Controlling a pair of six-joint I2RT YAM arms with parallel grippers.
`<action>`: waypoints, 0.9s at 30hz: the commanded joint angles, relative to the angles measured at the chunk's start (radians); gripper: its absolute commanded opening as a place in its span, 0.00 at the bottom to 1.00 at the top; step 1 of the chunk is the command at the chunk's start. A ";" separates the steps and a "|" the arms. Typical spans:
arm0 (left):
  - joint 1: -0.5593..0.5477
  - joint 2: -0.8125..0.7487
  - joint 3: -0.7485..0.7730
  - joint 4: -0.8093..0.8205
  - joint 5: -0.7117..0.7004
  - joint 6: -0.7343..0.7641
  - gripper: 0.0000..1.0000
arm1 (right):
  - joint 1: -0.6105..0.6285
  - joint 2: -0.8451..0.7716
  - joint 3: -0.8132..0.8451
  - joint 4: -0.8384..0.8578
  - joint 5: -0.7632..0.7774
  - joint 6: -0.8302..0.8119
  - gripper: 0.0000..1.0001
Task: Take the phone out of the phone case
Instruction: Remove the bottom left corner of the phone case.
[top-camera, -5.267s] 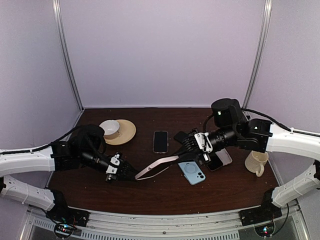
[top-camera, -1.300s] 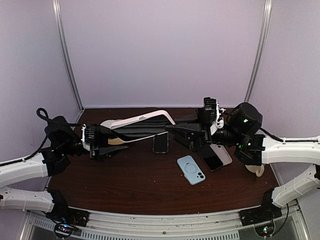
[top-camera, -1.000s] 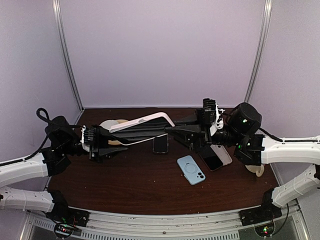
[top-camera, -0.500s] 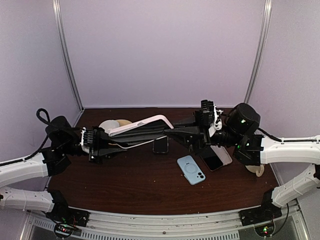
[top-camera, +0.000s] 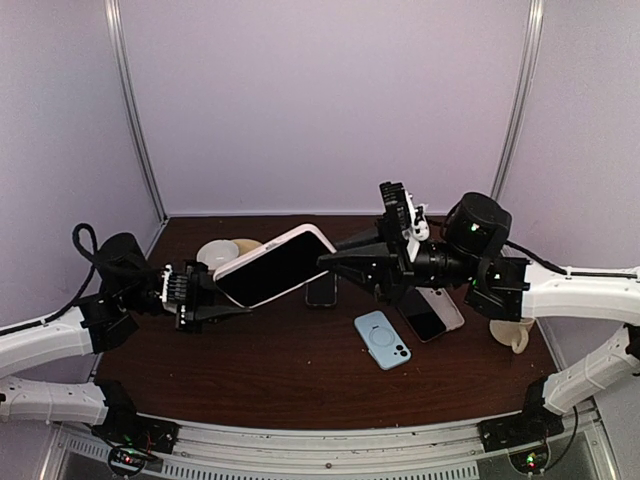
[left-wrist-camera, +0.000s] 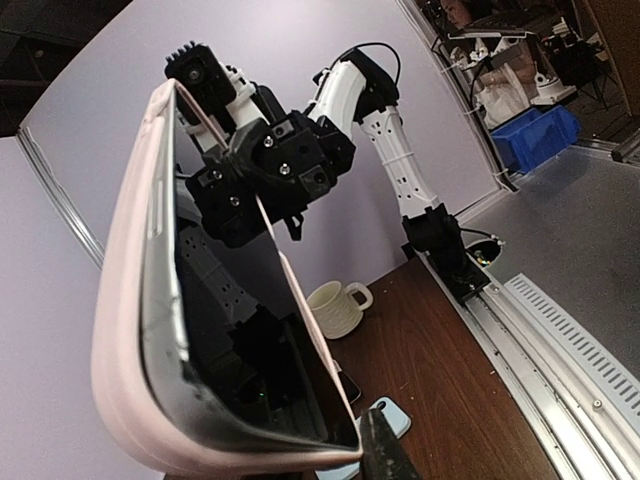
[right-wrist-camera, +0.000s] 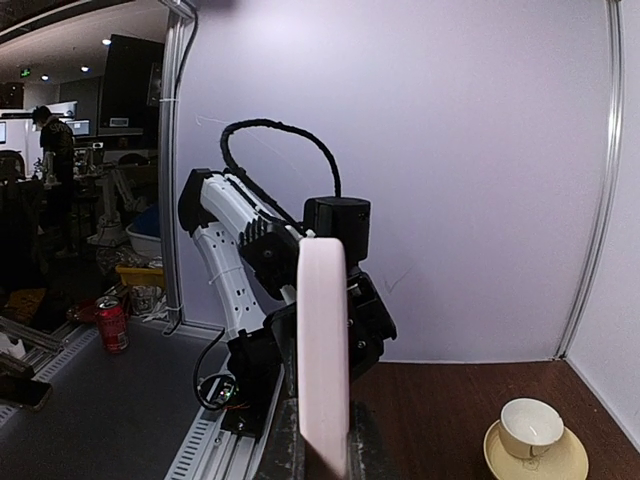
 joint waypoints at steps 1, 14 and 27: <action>0.002 -0.031 -0.006 0.004 0.052 0.056 0.20 | -0.028 0.000 0.071 -0.058 0.045 0.106 0.00; 0.002 -0.040 -0.010 0.001 0.065 0.068 0.19 | -0.040 0.016 0.104 -0.161 0.027 0.222 0.00; 0.002 -0.052 -0.013 -0.024 0.069 0.107 0.18 | -0.065 0.022 0.087 -0.173 0.012 0.350 0.00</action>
